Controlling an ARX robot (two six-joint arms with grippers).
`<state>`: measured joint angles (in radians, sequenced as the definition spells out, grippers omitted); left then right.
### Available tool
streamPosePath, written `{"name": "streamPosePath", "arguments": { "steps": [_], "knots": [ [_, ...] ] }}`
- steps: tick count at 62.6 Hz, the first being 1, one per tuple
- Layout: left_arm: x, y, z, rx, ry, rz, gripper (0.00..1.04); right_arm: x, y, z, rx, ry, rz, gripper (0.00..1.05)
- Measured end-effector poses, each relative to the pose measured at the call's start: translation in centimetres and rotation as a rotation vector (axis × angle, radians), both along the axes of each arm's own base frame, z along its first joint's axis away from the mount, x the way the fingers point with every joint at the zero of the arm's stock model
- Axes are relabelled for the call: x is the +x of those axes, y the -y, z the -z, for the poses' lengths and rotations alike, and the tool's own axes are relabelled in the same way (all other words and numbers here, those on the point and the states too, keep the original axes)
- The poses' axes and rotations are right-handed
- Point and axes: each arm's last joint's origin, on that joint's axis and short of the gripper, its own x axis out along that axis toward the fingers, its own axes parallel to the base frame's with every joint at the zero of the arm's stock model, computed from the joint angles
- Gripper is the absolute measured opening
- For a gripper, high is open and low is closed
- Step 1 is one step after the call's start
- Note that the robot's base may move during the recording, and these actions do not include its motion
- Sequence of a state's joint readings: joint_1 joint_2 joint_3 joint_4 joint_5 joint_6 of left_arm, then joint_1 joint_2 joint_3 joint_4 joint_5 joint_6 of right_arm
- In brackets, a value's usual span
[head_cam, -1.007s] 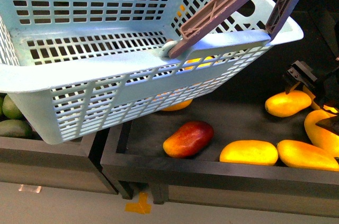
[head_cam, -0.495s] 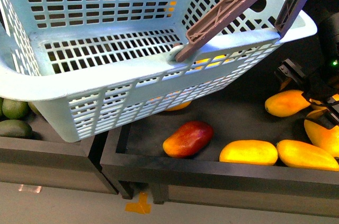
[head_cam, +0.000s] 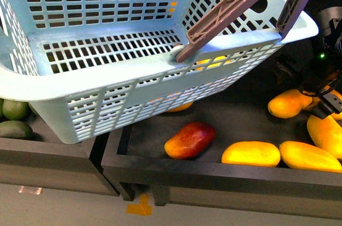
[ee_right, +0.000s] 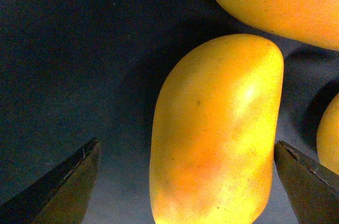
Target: Pick lemon and mango into basket
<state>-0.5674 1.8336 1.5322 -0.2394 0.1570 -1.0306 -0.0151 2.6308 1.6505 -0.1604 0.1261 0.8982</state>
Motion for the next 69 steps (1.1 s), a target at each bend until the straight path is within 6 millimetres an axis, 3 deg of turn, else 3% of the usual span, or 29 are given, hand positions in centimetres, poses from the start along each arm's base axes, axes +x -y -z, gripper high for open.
{"name": "streamPosePath", "arguments": {
  "steps": [3,16,28,38,47,51,61,69],
  "knots": [
    [0.0,0.0,0.0,0.000,0.000,0.000,0.12,-0.1,-0.1,0.3,0.008,-0.006,-0.005,0.94],
    [0.0,0.0,0.0,0.001,0.000,-0.002,0.12,-0.7,-0.2,0.4,0.017,0.003,-0.016,0.60],
    [0.0,0.0,0.0,0.001,0.001,-0.002,0.12,-2.7,0.4,-1.5,0.026,0.068,-0.072,0.57],
    [0.0,0.0,0.0,0.000,0.000,0.000,0.12,-5.0,1.7,-6.4,0.064,0.223,-0.136,0.57],
    [0.0,0.0,0.0,0.001,0.001,-0.003,0.12,-9.0,4.2,-14.8,0.079,0.441,-0.141,0.57],
    [0.0,0.0,0.0,0.002,0.001,-0.003,0.12,-9.9,4.5,-16.8,0.074,0.489,-0.144,0.57],
    [0.0,0.0,0.0,0.001,0.001,-0.001,0.12,-11.2,3.3,-21.5,0.069,0.597,-0.188,0.57],
    [0.0,0.1,0.0,0.000,0.000,0.002,0.12,-11.2,0.6,-24.9,0.071,0.683,-0.251,0.57]
  ]
}}
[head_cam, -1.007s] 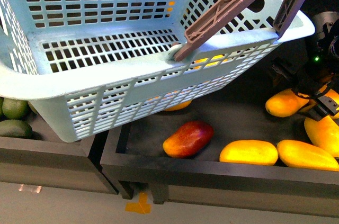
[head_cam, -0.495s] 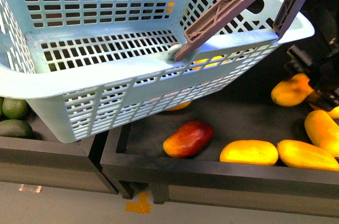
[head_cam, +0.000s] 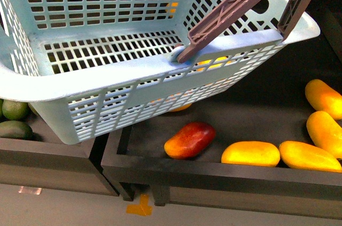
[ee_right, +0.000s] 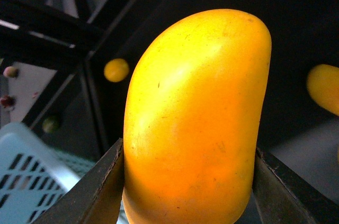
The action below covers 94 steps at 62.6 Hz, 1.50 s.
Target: Pick lemon and mango into basket
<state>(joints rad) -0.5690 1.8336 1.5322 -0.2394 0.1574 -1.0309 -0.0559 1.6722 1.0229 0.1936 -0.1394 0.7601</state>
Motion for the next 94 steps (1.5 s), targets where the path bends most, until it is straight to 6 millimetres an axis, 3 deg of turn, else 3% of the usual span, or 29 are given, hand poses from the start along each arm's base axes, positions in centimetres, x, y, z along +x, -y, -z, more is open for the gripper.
{"name": "streamPosePath", "arguments": {
  "steps": [10,25,39,49,60,64,72,84,89,94],
  "knots": [
    [0.0,0.0,0.0,0.003,0.002,-0.003,0.12,1.4,-3.5,-2.5,-0.015,0.057,-0.031,0.57],
    [0.0,0.0,0.0,0.002,0.001,-0.003,0.12,3.2,-8.9,-4.3,-0.024,0.071,-0.103,0.57],
    [0.0,0.0,0.0,0.002,0.001,-0.002,0.12,2.9,-13.0,-3.5,-0.043,0.029,-0.175,0.57],
    [0.0,0.0,0.0,0.002,0.001,-0.003,0.12,2.6,-14.4,-2.4,-0.052,-0.011,-0.200,0.60],
    [0.0,0.0,0.0,0.004,0.003,-0.006,0.12,2.4,-14.5,-1.9,-0.052,-0.025,-0.197,0.92],
    [0.0,0.0,0.0,0.003,0.002,-0.005,0.12,2.4,-14.4,-1.9,-0.054,-0.028,-0.190,0.97],
    [0.0,0.0,0.0,-0.004,-0.005,-0.003,0.12,1.8,-13.1,-1.9,-0.079,-0.034,-0.158,0.96],
    [0.1,-0.1,0.0,0.000,-0.003,-0.012,0.12,-1.6,-6.9,-3.9,-0.228,-0.014,0.007,0.96],
    [0.1,-0.2,0.0,0.003,-0.001,-0.018,0.12,-2.7,-5.4,-4.4,-0.357,0.208,-0.005,0.85],
    [0.1,-0.1,0.0,0.005,0.001,-0.011,0.12,-4.7,-5.0,-3.6,-0.544,0.398,-0.046,0.71]
  ]
}}
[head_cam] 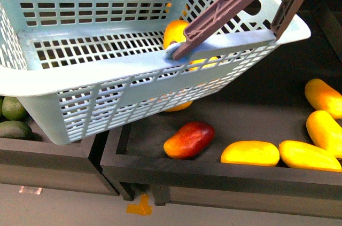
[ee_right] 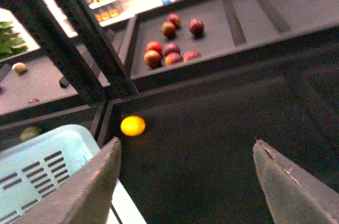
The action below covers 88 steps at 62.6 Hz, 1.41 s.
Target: Pick lemon and mango into basket
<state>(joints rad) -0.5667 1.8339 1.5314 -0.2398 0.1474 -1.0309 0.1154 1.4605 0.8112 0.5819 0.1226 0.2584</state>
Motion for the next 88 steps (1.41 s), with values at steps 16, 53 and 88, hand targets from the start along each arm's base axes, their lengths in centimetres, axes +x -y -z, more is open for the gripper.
{"name": "streamPosePath", "arguments": {
  "steps": [16,53,88],
  "knots": [
    [0.0,0.0,0.0,-0.007,-0.006,-0.002,0.12,-6.4,1.4,4.2,-0.222,0.062,-0.019,0.24],
    [0.0,0.0,0.0,-0.008,-0.007,0.002,0.12,-15.3,3.3,8.2,-0.244,0.053,-0.016,0.02],
    [0.0,0.1,0.0,-0.008,-0.006,0.005,0.12,-18.5,3.3,8.9,-0.245,0.073,-0.014,0.02]
  ]
}}
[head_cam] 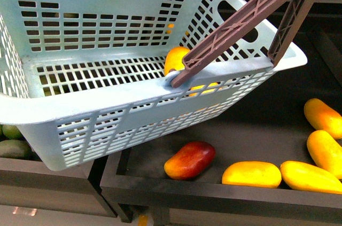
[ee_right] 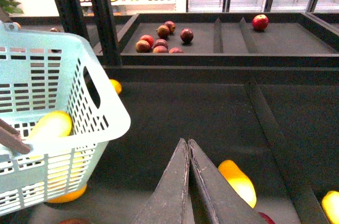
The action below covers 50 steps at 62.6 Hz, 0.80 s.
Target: Pick lemon and mango into basket
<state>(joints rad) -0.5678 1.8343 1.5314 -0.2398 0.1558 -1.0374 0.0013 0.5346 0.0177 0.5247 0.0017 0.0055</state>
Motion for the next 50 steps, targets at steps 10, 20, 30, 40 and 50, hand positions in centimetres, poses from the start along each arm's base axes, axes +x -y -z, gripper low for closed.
{"name": "streamPosePath", "arguments": {
  "steps": [10,20,30,40,50],
  "knots": [
    [0.0,0.0,0.0,0.001,0.001,-0.001,0.12,-0.6,0.0,-0.2,0.000,0.007,0.000,0.02],
    [0.0,0.0,0.0,0.000,0.000,-0.001,0.12,-1.2,0.0,-0.2,0.000,0.009,0.000,0.02],
    [0.0,0.0,0.0,0.000,0.000,-0.001,0.12,-1.6,0.0,-0.3,0.000,0.010,0.000,0.02],
    [0.0,0.0,0.0,0.001,0.001,-0.001,0.12,-2.0,0.0,-0.3,0.000,0.011,0.000,0.02],
    [0.0,0.0,0.0,0.000,0.000,-0.001,0.12,-2.3,0.0,-0.2,0.000,0.010,0.000,0.02]
  ]
}}
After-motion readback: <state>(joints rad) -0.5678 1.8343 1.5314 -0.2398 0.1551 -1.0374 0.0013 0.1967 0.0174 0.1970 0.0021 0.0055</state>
